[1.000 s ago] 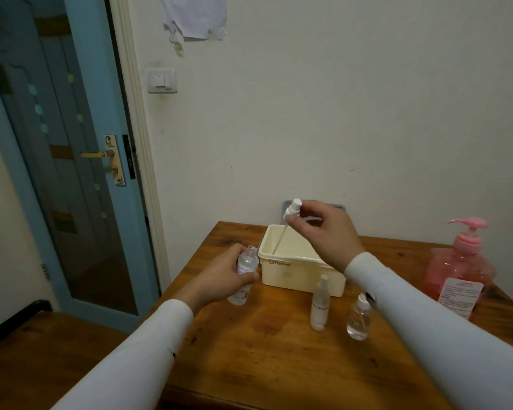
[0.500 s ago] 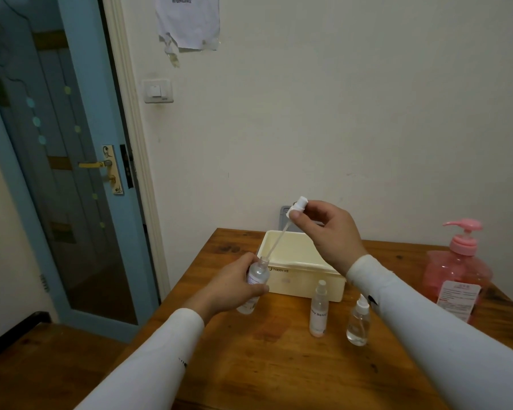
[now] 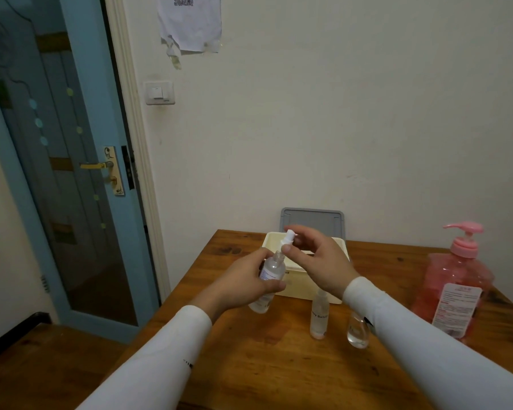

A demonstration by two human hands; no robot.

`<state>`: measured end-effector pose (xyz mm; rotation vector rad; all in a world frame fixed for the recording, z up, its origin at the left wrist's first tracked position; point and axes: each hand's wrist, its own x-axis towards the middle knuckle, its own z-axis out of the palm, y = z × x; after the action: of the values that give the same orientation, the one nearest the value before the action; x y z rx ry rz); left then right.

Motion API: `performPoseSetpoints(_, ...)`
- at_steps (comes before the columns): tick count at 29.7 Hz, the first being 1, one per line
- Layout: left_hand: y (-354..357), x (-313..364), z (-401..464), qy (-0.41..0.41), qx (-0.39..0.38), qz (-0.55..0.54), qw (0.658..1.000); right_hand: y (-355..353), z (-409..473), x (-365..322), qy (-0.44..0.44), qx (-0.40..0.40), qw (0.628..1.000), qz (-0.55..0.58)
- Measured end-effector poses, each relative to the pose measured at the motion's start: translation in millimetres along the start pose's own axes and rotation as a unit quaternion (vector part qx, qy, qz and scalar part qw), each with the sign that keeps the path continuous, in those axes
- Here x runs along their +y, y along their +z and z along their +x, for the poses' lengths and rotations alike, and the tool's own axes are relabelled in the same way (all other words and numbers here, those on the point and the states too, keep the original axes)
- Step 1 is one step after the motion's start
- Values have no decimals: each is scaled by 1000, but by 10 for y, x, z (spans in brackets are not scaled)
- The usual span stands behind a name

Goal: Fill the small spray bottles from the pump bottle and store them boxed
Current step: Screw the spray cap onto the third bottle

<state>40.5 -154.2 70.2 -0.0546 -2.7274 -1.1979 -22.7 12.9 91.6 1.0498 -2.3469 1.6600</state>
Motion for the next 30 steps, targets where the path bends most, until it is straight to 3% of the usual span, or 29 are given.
performPoseSetpoints(10, 18, 59, 47, 11, -24, 27, 999, -164, -24, 43, 25, -73, 997, -14)
performPoseSetpoints(19, 103, 183, 74, 30, -45, 61, 997, -364, 33, -51, 7, -128, 970, -206)
performPoseSetpoints(24, 153, 240, 81, 43, -56, 63, 995, -368, 19, -41, 21, -105, 961, -254)
performPoseSetpoints(30, 166, 295, 105, 46, -65, 70, 994, -328, -1, -17, 23, -62, 970, -236)
